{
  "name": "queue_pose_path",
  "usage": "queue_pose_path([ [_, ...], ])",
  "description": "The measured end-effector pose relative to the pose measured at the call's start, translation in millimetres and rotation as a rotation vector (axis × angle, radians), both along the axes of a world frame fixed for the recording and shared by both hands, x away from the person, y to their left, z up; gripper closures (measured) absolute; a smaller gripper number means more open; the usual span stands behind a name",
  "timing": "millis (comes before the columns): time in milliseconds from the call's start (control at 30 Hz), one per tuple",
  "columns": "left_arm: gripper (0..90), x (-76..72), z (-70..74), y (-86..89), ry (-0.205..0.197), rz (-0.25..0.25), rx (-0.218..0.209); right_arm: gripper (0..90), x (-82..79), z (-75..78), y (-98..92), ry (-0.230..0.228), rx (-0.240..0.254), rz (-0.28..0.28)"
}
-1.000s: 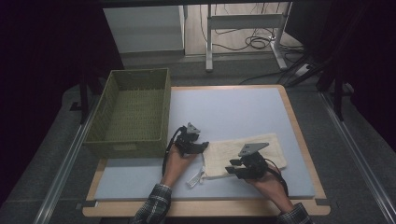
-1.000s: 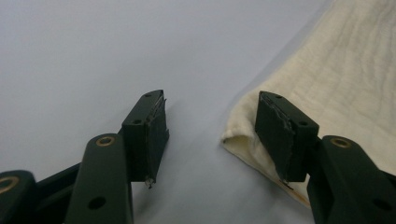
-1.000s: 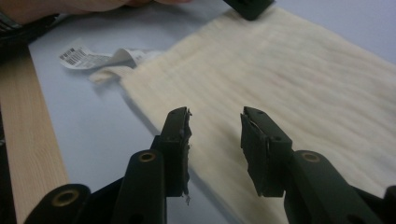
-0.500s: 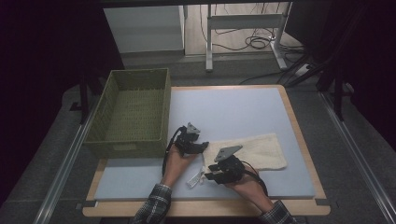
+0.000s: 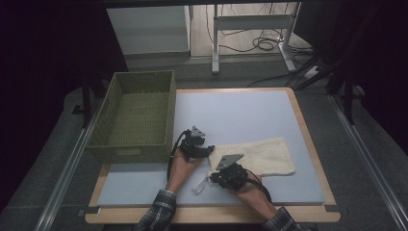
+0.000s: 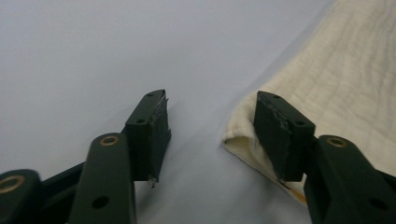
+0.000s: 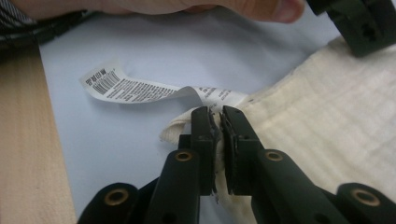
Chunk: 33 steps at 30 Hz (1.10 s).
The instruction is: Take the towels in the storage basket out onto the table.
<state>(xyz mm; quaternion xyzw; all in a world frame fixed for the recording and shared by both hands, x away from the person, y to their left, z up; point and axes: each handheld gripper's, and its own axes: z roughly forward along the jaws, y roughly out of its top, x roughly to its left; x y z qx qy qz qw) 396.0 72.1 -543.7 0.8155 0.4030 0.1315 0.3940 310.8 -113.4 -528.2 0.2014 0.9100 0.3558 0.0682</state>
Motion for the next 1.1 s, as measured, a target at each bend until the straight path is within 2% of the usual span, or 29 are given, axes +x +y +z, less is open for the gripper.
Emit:
queue_pose_path([
  [133, 55.8, -0.9, 0.3, -0.5, -0.01, 0.02, 0.007, 84.5, 2.6, -1.0, -3.2, 0.032, 0.028, -0.008],
  [167, 58.7, -2.0, 0.7, -1.1, -0.017, -0.013, 0.011, 84.5, 2.7, -1.0, -3.3, 0.033, 0.028, -0.008],
  [200, 70.7, -3.1, 0.8, -2.6, -0.029, -0.042, 0.019, 84.5, 2.6, -0.9, -3.1, 0.032, 0.027, -0.009],
  [233, 78.0, -4.9, 0.9, -4.9, -0.045, -0.069, 0.033, 84.5, 2.4, -0.8, -2.9, 0.031, 0.026, -0.008],
  [267, 83.7, -6.2, 1.1, -6.7, -0.055, -0.075, 0.044, 84.5, 2.2, -0.6, -2.7, 0.03, 0.024, -0.009],
  [300, 85.8, -6.1, 1.1, -6.5, -0.049, -0.076, 0.038, 84.5, 2.1, -0.5, -2.5, 0.031, 0.023, -0.011],
  [400, 87.3, -3.5, 1.0, -2.8, -0.018, -0.072, 0.0, 84.7, 2.7, 0.1, -2.0, 0.037, 0.021, -0.011],
  [467, 87.9, -3.4, 1.3, -1.1, -0.012, -0.064, -0.014, 84.8, 2.7, 0.4, -1.6, 0.036, 0.019, -0.008],
  [567, 88.4, -8.0, 7.1, 3.8, -0.043, -0.03, -0.015, 84.9, 4.0, 1.1, -0.3, 0.039, 0.027, -0.002],
  [667, 88.3, -13.9, 18.0, 11.0, -0.073, 0.022, -0.026, 84.9, 6.5, 4.5, 5.1, 0.041, 0.053, 0.005],
  [733, 88.3, -16.1, 20.6, 12.2, -0.085, 0.036, -0.017, 84.9, 6.8, 8.8, 8.8, 0.039, 0.072, 0.016],
  [800, 88.3, -15.5, 20.0, 11.2, -0.082, 0.032, -0.006, 84.8, 5.1, 13.0, 9.7, 0.021, 0.07, 0.024],
  [933, 88.1, -11.4, 20.4, 4.4, -0.081, 0.02, -0.035, 84.8, 1.9, 18.8, -1.1, -0.001, 0.083, 0.0],
  [1100, 87.9, -7.6, 30.8, -13.0, -0.114, -0.023, -0.026, 84.8, 2.0, 25.5, -23.3, -0.011, 0.105, -0.039],
])
